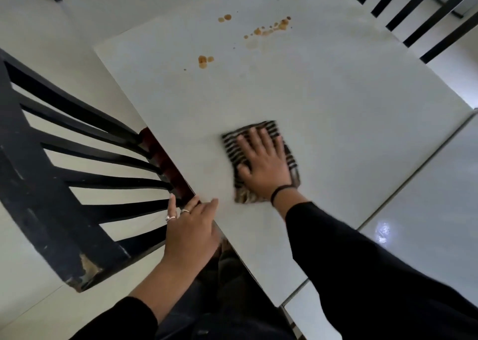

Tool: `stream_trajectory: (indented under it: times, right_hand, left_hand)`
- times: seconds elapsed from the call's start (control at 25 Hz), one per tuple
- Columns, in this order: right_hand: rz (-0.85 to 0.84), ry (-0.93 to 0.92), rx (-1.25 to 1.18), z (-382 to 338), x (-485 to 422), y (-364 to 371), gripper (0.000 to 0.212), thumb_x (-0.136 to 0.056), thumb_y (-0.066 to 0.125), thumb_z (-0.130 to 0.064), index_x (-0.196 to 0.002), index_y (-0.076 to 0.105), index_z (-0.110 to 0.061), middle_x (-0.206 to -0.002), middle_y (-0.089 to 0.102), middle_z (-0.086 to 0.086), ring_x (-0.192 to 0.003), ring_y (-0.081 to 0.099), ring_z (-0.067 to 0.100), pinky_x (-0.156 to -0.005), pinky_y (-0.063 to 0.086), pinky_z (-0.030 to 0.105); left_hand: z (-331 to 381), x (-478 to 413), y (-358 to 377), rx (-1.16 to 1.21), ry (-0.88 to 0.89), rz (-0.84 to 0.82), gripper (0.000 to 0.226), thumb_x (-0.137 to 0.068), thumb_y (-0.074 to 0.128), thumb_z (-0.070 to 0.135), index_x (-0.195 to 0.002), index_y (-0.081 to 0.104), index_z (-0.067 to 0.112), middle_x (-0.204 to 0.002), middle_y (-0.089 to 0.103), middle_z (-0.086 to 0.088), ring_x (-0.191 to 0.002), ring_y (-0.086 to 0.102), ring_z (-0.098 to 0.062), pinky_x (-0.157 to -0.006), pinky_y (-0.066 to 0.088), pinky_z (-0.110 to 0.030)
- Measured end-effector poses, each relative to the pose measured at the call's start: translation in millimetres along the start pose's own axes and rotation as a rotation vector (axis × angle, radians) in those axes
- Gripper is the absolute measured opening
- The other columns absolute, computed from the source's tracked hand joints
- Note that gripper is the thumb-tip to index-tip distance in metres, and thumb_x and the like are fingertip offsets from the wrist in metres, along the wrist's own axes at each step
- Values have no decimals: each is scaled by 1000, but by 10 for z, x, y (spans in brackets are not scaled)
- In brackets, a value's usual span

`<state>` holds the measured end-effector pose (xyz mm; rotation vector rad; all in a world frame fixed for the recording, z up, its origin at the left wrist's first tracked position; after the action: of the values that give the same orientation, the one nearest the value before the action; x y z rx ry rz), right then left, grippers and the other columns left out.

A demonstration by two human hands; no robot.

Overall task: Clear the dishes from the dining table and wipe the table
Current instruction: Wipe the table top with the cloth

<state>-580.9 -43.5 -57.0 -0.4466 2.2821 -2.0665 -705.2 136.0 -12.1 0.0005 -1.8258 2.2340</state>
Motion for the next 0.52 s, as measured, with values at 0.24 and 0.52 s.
stream_trajectory:
  times: [0.24, 0.52]
  right_hand:
    - [-8, -308, 8, 366, 1073, 243, 71, -85, 45, -57, -150, 21, -40, -159, 20, -3, -147, 13, 21, -118, 6, 49]
    - [59, 257, -48, 1697, 78, -146, 72, -82, 33, -60, -149, 26, -35, -159, 19, 0, -146, 14, 23, -118, 6, 47]
  left_hand:
    - [290, -527, -66, 90, -53, 106, 57, -72, 63, 3, -128, 55, 13, -125, 62, -3, -123, 54, -24, -108, 21, -65]
    - [391, -1285, 64, 53, -51, 111, 46, -80, 63, 16, -126, 56, 15, -134, 54, -3, -130, 45, -25, -109, 20, -63]
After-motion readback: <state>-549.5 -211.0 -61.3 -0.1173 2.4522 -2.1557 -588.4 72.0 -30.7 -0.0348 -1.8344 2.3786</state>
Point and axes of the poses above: each hand's wrist, its own x-axis away from the middle knuckle, its own y-axis out of the palm, z = x × y, the point moved 2 cm from there along -x, towards the middle knuckle
